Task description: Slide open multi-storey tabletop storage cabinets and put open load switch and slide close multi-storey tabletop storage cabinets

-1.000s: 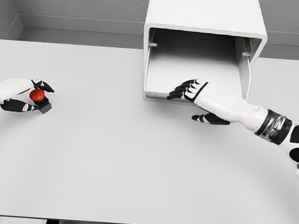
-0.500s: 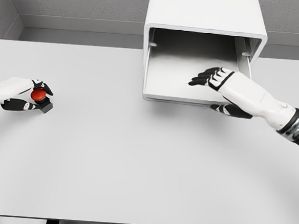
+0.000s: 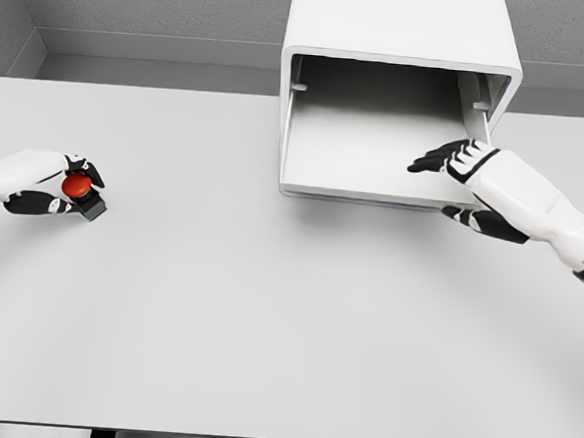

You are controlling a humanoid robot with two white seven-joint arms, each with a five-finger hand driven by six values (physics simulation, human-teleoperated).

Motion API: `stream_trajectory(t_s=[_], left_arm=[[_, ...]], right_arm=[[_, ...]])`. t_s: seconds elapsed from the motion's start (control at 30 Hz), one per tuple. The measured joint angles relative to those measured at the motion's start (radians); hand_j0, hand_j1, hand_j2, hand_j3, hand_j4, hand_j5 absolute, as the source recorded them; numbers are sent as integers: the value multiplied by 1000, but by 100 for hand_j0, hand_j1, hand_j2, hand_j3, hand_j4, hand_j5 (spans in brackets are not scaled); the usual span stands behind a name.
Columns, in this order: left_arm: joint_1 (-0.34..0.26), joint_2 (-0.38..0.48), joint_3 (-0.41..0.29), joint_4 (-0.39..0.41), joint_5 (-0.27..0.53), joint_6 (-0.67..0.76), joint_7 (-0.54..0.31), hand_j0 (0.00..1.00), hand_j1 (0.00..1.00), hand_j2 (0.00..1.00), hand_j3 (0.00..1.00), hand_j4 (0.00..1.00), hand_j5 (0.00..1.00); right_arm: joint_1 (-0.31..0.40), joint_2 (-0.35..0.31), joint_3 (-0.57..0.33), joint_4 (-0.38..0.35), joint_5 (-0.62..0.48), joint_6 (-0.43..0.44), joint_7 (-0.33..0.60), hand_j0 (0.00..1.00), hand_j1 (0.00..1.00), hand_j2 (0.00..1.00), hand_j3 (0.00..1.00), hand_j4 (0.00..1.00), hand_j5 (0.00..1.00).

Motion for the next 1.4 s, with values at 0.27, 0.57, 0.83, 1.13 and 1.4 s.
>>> stream_trajectory(t_s=[0.27,0.57,0.83,1.13,1.4], left_arm=[[0,0,1,-28,1,0,0,43,43,43,43,43,43],[-2,1,9,-38,5,-1,0,39,39,39,39,39,39],[0,6,19,-81,10,0,0,37,37,37,37,37,37],[2,12,27,-117,12,0,0,37,37,37,37,37,37],[2,12,24,-160,12,0,0,37,37,37,37,37,37]], right_arm=[[14,-1,-65,-9,-49,0,0,79,79,79,79,79,79],[52,-4,-115,-1,-69,0,2,81,81,81,81,81,81],[75,-30,-185,46,-71,0,1,80,80,80,80,80,80],[120,-58,-205,75,-68,0,6,56,56,56,56,56,56],[183,-64,-219,79,-64,0,19,55,55,55,55,55,55]])
